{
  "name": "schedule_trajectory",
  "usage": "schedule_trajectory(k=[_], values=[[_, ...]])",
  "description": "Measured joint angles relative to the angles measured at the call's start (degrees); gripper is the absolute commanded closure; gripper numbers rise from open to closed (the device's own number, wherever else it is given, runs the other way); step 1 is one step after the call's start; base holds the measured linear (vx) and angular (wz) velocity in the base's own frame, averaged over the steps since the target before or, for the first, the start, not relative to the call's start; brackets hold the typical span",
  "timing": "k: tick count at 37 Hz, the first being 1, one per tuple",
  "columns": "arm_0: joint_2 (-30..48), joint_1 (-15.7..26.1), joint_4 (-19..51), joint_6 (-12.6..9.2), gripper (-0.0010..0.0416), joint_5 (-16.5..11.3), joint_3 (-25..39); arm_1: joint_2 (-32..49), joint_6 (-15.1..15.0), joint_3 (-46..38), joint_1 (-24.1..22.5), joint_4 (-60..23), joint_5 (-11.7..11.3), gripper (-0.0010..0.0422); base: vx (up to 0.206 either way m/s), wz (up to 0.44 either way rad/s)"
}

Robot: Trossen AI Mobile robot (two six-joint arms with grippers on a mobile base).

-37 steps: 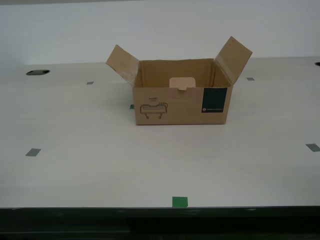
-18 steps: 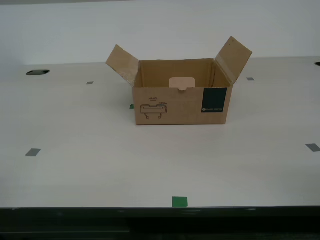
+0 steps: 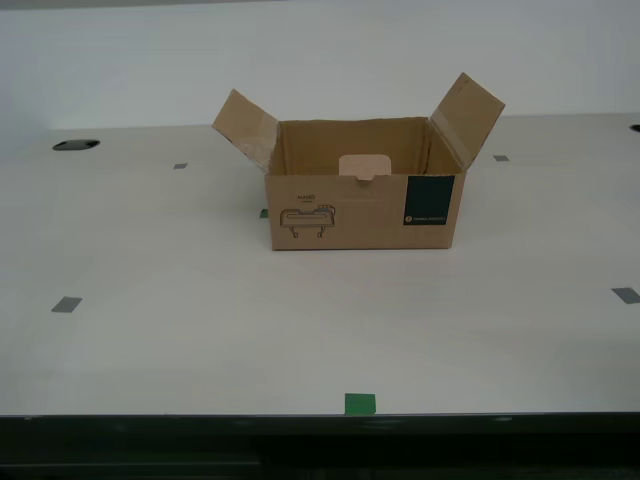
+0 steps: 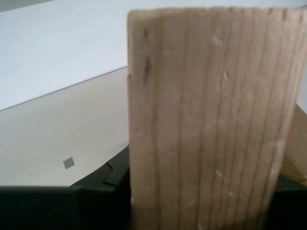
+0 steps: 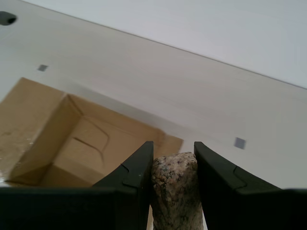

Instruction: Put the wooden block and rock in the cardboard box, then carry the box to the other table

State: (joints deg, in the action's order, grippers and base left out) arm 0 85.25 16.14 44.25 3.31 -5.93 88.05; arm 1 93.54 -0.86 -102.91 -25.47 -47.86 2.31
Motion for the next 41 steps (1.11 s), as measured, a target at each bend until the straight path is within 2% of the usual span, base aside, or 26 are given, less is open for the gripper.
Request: schedule_trajectory(k=[5, 15, 29, 31, 36, 41], values=[[0.0, 1.7, 0.0, -0.9, 0.0407, -3.0, 0.0, 0.0, -0.1, 0.0, -1.1, 0.9, 0.0, 0.0413, 0.000, 0.000], [0.0, 4.0, 0.0, -1.5, 0.0407, -3.1, 0.0, 0.0, 0.0, 0.4, -2.8, 3.5, 0.0, 0.0413, 0.000, 0.000], [0.0, 5.1, 0.0, -1.7, 0.0407, -3.1, 0.0, 0.0, 0.7, 8.3, -5.5, 9.0, 0.3, 0.0413, 0.000, 0.000], [0.0, 5.2, 0.0, -1.7, 0.0407, -3.1, 0.0, 0.0, 1.1, 9.2, -5.6, 10.2, 0.8, 0.0413, 0.000, 0.000], [0.1, 5.8, 0.0, -1.9, 0.0407, -3.1, 0.0, 0.0, 2.5, 11.2, -5.9, 12.8, 3.9, 0.0413, 0.000, 0.000], [0.7, 6.8, -0.1, -2.1, 0.0407, -3.1, 0.0, 0.0, 2.7, 13.3, -6.4, 15.4, 4.2, 0.0413, 0.000, 0.000]])
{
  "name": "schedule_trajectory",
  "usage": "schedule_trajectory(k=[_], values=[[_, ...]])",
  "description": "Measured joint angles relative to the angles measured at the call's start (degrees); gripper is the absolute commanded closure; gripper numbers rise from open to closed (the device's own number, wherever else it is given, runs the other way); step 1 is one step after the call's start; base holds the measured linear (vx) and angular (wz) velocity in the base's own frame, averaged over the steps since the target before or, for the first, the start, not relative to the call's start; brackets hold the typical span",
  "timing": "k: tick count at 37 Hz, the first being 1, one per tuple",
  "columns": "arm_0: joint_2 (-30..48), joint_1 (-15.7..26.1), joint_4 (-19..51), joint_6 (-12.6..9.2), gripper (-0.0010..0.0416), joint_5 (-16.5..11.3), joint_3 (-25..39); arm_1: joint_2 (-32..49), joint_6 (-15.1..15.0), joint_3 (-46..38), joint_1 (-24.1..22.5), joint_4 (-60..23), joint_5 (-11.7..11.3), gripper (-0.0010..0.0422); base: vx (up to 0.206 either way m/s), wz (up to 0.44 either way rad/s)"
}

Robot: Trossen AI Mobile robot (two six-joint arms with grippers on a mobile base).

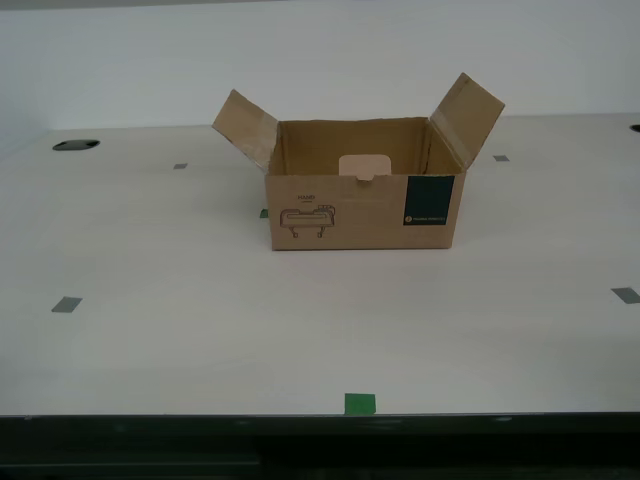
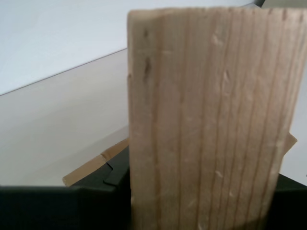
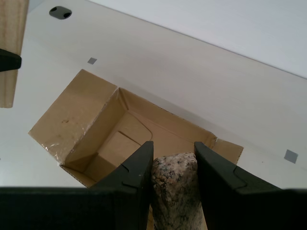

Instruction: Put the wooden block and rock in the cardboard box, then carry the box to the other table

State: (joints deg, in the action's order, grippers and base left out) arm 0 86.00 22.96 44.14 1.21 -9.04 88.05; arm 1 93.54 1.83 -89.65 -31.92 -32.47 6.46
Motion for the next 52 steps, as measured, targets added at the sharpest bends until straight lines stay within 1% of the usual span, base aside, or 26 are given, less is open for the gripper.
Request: schedule_trajectory(k=[7, 11, 15, 27, 30, 34, 38, 41, 46, 49, 52], values=[[1.2, 1.4, -0.4, -0.2, 0.0407, 0.0, -0.2, 0.0, 0.8, 3.2, -0.1, 1.6, 0.1, 0.0413, 0.000, 0.000], [1.7, 1.9, -2.2, -0.6, 0.0407, 0.0, -1.4, 0.0, 1.0, 5.0, -0.1, 3.8, 0.1, 0.0413, 0.000, 0.000], [1.9, 2.2, -4.3, -1.0, 0.0407, 0.0, -4.7, 0.0, 1.3, 6.7, -0.3, 5.9, 0.1, 0.0413, 0.000, 0.000], [1.8, 2.4, -12.8, -1.9, 0.0407, -0.1, -13.9, 0.1, 2.3, 11.3, -0.3, 8.6, 0.1, 0.0413, 0.000, 0.000], [1.8, 2.5, -15.3, -2.1, 0.0407, -0.2, -15.9, 1.2, 2.6, 11.5, -0.4, 9.2, 0.2, 0.0413, 0.000, 0.000], [1.8, 2.6, -18.6, -2.2, 0.0407, -0.2, -18.6, 4.0, 3.0, 11.0, -0.7, 9.4, 1.5, 0.0413, 0.000, 0.000], [1.8, 2.7, -22.1, -2.5, 0.0407, -0.2, -20.9, 7.0, 3.0, 10.3, -0.9, 9.3, 1.6, 0.0413, 0.000, 0.000], [1.8, 2.6, -23.7, -2.6, 0.0407, -0.2, -22.4, 9.2, 3.0, 9.5, -1.0, 9.6, 1.7, 0.0413, 0.000, 0.000], [1.8, 2.6, -28.5, -2.6, 0.0407, -0.3, -25.6, 12.3, 3.1, 8.8, -1.1, 9.7, 1.9, 0.0413, 0.000, 0.000], [1.8, 2.6, -31.1, -2.7, 0.0407, -0.3, -27.2, 14.4, 3.1, 8.2, -1.2, 9.6, 2.8, 0.0413, 0.000, 0.000], [1.8, 2.6, -32.9, -2.8, 0.0407, -0.3, -28.8, 16.5, 3.1, 7.4, -1.6, 9.7, 3.1, 0.0413, 0.000, 0.000]])
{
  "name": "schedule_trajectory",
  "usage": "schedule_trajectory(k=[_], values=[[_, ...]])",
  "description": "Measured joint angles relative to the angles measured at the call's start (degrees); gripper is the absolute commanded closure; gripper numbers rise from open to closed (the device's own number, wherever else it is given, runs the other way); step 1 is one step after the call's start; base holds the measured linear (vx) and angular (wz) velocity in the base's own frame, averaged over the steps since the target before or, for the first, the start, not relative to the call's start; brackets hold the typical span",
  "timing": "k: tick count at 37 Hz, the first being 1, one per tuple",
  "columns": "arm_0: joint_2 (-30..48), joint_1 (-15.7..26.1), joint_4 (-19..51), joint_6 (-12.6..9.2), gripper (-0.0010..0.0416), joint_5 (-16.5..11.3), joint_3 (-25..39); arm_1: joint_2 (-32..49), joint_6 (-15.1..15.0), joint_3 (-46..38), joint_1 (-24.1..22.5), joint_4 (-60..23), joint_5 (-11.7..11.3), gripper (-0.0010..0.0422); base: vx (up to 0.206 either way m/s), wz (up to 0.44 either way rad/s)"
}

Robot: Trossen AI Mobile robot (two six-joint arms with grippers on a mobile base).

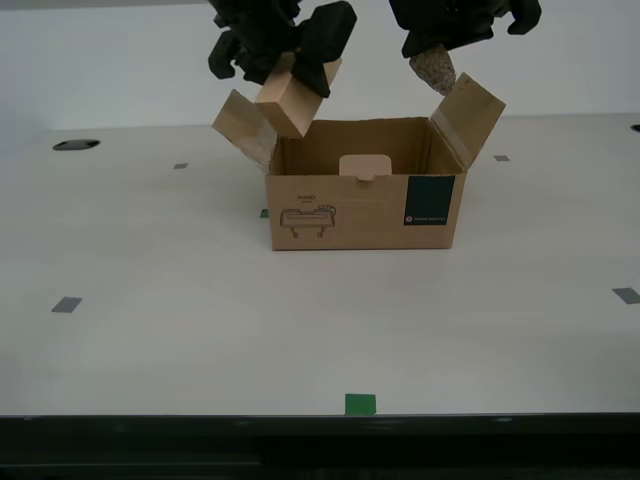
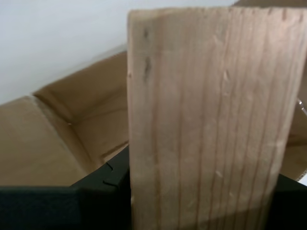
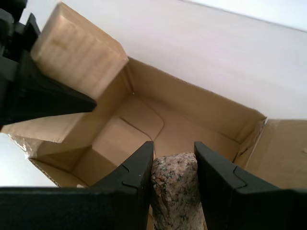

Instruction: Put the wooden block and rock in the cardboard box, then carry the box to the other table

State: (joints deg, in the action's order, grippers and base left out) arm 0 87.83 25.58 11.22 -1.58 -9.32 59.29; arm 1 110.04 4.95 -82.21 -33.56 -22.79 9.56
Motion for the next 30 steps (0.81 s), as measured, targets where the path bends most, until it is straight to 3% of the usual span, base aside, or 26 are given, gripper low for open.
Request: schedule_trajectory(k=[9, 20, 30], values=[[0.0, 0.0, -6.1, -0.2, 0.0407, 0.0, -3.7, 4.0, 0.0, -1.3, -0.6, 0.0, 0.1, 0.0413, 0.000, 0.000], [0.3, -0.1, -6.8, -1.1, 0.0407, 0.0, -3.9, 3.7, 0.1, -1.3, -0.6, 0.1, 0.1, 0.0413, 0.000, 0.000], [8.9, -0.2, -7.8, -0.9, 0.0407, -0.1, -1.5, 3.6, 0.1, -1.3, -0.7, 0.0, 0.1, 0.0413, 0.000, 0.000]])
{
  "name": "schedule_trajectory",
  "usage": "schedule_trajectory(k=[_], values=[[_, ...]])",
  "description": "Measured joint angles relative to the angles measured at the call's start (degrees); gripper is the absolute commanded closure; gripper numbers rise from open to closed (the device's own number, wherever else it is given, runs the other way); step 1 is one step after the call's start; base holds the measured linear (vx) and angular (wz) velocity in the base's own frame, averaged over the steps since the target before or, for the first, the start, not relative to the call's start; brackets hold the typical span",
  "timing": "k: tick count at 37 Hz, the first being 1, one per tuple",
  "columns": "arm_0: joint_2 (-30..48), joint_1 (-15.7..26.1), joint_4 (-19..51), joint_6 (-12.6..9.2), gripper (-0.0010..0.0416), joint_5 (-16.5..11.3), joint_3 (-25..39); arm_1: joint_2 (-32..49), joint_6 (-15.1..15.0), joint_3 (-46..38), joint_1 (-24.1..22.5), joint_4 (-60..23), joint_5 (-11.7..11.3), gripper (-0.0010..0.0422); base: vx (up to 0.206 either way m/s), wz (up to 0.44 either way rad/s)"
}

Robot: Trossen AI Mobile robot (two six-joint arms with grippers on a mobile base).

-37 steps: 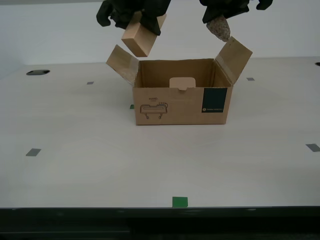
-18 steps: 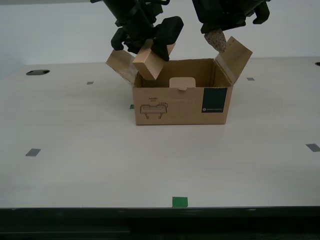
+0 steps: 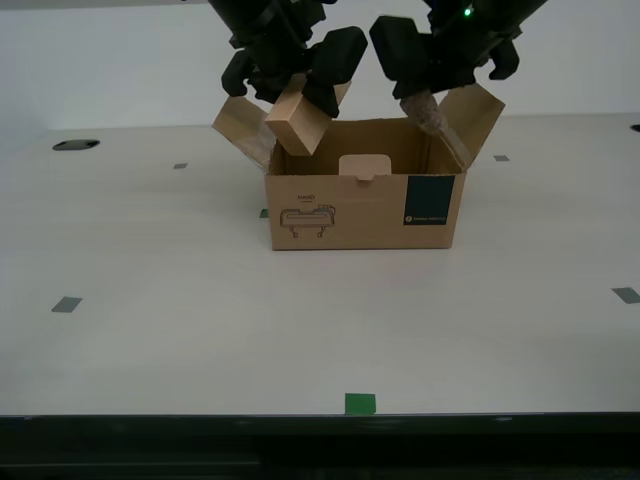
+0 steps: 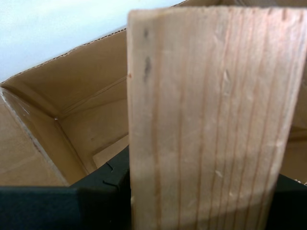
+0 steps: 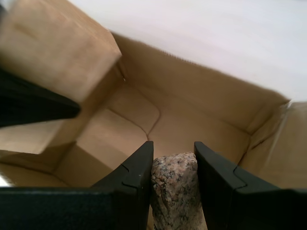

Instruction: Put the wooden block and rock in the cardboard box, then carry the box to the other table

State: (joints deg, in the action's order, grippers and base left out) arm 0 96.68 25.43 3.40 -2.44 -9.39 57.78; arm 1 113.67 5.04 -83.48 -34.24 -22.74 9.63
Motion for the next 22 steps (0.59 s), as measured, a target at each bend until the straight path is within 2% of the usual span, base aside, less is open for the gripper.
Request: schedule_trajectory(k=[7, 13, 22], values=[[4.0, 0.0, -0.4, 0.3, 0.0407, 0.1, 2.2, 0.0, -0.1, 0.0, 0.0, 0.0, -0.3, 0.0413, 0.000, 0.000], [4.3, 0.0, -0.3, 0.9, 0.0407, 0.1, 2.3, 0.0, -1.2, 0.0, 0.1, 0.1, -1.6, 0.0413, 0.000, 0.000], [4.3, 0.0, -0.4, 0.9, 0.0406, 0.1, 2.3, 0.0, -1.3, 0.0, 0.1, 0.2, -1.7, 0.0412, 0.000, 0.000]])
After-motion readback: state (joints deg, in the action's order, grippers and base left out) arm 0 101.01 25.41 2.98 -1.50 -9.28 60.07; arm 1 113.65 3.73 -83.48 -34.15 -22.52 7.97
